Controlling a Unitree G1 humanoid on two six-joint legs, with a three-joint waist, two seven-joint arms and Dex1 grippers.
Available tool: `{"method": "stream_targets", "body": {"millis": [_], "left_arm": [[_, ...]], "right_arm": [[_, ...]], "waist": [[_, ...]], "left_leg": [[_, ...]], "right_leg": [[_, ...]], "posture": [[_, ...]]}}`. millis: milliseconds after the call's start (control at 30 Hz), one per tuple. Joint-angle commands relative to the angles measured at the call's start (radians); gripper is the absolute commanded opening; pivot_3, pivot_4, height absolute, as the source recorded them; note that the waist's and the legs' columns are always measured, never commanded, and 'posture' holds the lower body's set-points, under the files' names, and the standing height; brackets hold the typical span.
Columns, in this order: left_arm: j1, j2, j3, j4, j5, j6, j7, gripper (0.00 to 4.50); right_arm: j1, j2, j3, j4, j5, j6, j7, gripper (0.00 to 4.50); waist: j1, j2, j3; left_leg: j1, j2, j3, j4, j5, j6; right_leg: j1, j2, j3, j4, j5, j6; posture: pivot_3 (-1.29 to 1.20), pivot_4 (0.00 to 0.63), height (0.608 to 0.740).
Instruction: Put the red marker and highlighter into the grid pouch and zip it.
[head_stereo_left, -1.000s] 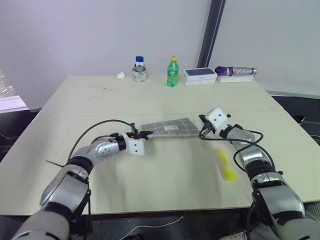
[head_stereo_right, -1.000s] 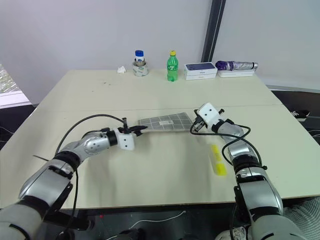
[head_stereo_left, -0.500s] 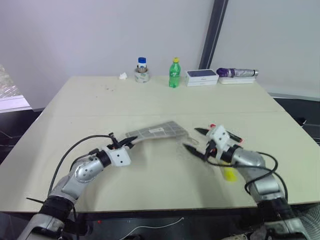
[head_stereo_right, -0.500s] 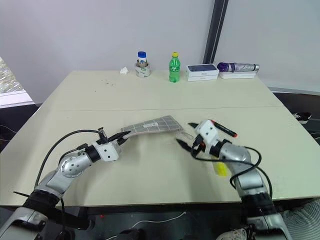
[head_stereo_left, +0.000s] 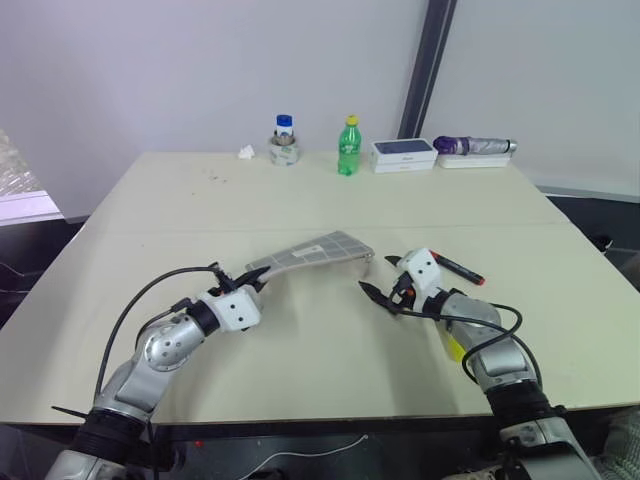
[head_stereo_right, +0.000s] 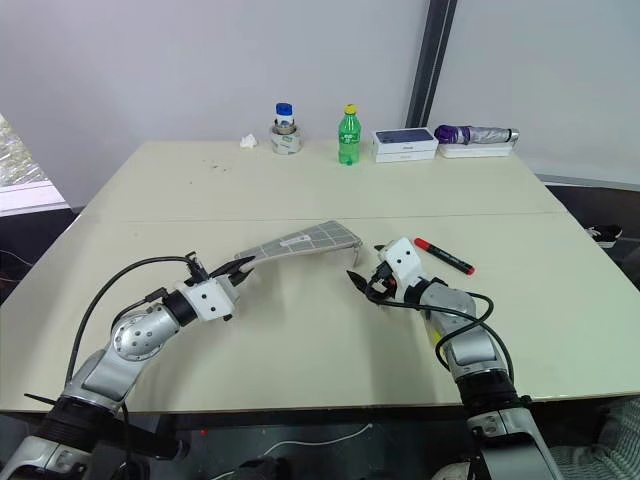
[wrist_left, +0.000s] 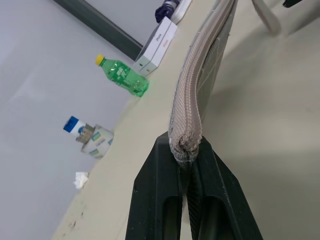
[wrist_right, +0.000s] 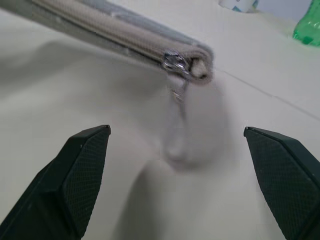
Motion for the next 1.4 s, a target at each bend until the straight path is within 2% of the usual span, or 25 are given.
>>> {"method": "stream_targets", "body": {"millis": [33, 167, 267, 500, 833, 967, 1267, 1400], "left_arm": [[-0.002, 0.008, 0.035, -0.051, -0.011, 0.002, 0.002, 0.0], [0.003, 0.004, 0.038, -0.063, -0.013, 0.008, 0.005, 0.0], [0.006, -0.002, 0.033, -0.07, -0.007, 0.012, 0.006, 0.0], [0.014, -0.004, 0.03, -0.068, 0.008, 0.011, 0.011, 0.0], [0.013, -0.018, 0.023, -0.056, 0.037, 0.018, 0.02, 0.0], [0.002, -0.025, 0.013, -0.042, 0.061, 0.028, 0.025, 0.0], [0.009, -0.068, -0.032, -0.057, 0.117, 0.052, 0.028, 0.0], [0.01, -0.085, -0.048, -0.061, 0.128, 0.07, 0.023, 0.0]], "right_arm": [[-0.038, 0.039, -0.04, -0.043, 0.078, 0.057, 0.003, 4.43], [-0.053, 0.04, -0.025, 0.001, 0.054, 0.067, -0.001, 4.43], [-0.061, 0.04, -0.027, 0.024, 0.051, 0.06, -0.003, 3.65], [-0.067, 0.028, -0.024, -0.005, 0.042, 0.085, -0.015, 0.03], [-0.068, 0.022, 0.011, -0.074, 0.022, 0.104, 0.001, 0.03], [-0.076, -0.03, 0.113, -0.109, -0.102, 0.048, 0.021, 0.03], [-0.091, -0.036, 0.281, -0.199, -0.265, 0.0, 0.051, 0.03], [-0.133, -0.039, 0.349, -0.202, -0.31, -0.056, 0.111, 0.03]], "waist": [[0.0, 0.0, 0.0], [0.001, 0.0, 0.0], [0.001, 0.0, 0.0], [0.0, 0.0, 0.0], [0.0, 0.0, 0.0], [0.0, 0.0, 0.0], [0.001, 0.0, 0.0], [0.0, 0.0, 0.0]], "left_leg": [[0.0, 0.0, 0.0, 0.0, 0.0, 0.0], [0.0, 0.0, 0.0, 0.0, 0.0, 0.001], [0.0, 0.0, -0.001, 0.0, -0.001, 0.001], [0.0, 0.0, 0.0, -0.001, -0.001, 0.001], [0.0, 0.0, 0.0, -0.001, -0.001, 0.001], [0.0, 0.0, 0.0, -0.001, -0.001, 0.001], [0.0, -0.001, 0.0, -0.001, -0.001, 0.001], [0.0, -0.001, -0.001, 0.0, -0.001, 0.001]], "right_leg": [[0.0, 0.0, 0.0, 0.0, 0.0, 0.0], [0.0, 0.0, 0.0, 0.0, 0.0, 0.0], [0.0, 0.0, 0.0, 0.0, 0.0, 0.0], [-0.001, 0.0, 0.0, 0.0, 0.0, 0.0], [-0.001, 0.0, 0.0, 0.0, 0.0, 0.0], [-0.001, 0.0, 0.001, 0.0, 0.0, 0.0], [-0.001, 0.0, 0.001, 0.0, 0.0, 0.0], [-0.001, 0.0, 0.001, 0.0, 0.0, 0.0]], "posture": [[0.0, 0.15, 0.74], [0.0, 0.15, 0.74], [0.0, 0.15, 0.74], [0.0, 0.15, 0.74], [0.0, 0.15, 0.74], [0.0, 0.15, 0.74], [0.0, 0.15, 0.74], [0.0, 0.15, 0.74]]}}
